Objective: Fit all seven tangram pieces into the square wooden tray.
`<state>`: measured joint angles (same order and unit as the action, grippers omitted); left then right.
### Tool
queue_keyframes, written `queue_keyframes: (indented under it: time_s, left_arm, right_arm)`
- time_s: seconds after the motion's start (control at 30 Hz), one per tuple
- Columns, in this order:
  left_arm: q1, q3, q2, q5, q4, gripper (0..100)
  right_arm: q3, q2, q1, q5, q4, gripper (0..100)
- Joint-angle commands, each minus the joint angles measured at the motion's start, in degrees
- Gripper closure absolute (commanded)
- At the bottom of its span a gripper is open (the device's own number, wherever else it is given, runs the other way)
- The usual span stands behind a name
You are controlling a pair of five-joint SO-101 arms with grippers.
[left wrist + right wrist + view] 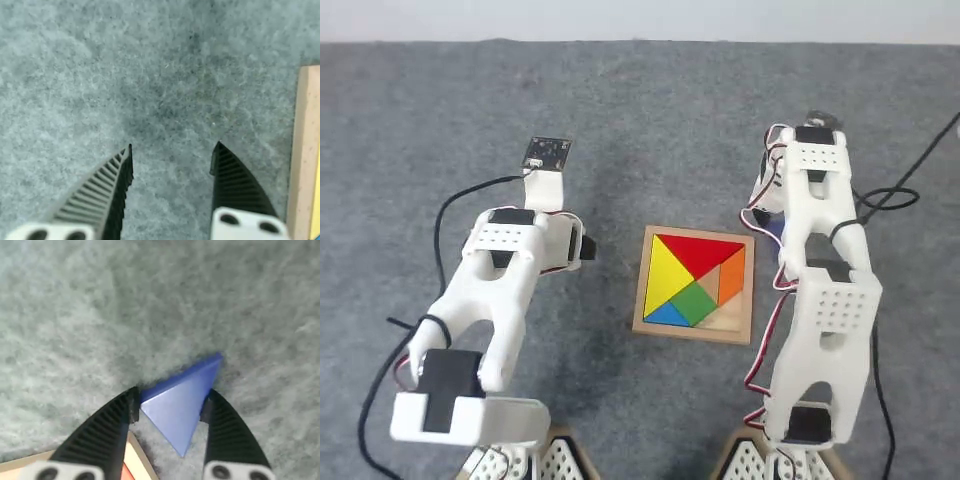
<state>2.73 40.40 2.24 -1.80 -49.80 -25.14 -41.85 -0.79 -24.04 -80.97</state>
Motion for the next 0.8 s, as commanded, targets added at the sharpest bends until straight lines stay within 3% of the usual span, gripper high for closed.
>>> queue_keyframes:
  time_s: [0.0, 0.3, 0.47, 0.6, 0.77]
  left_arm:
    - [0.44, -2.95, 0.26, 0.26, 1.05, 76]
    - [0.44, -2.95, 0.26, 0.26, 1.23, 76]
    - [0.44, -2.95, 0.26, 0.26, 1.32, 76]
    - [0.44, -2.95, 0.26, 0.26, 1.23, 76]
    - [0.53, -3.56, 0.26, 0.18, 0.97, 76]
  right_arm:
    - [-2.55, 0.48, -0.84, -1.05, -1.27, 92.6]
    - [-5.19, 4.97, 0.66, 1.14, -7.69, 92.8]
    - [-5.27, 10.77, -0.84, 9.49, -12.18, 92.9]
    - [-5.27, 16.31, -3.74, 22.77, -15.25, 92.9]
    - [-5.01, 22.64, -7.78, 58.55, -21.32, 92.9]
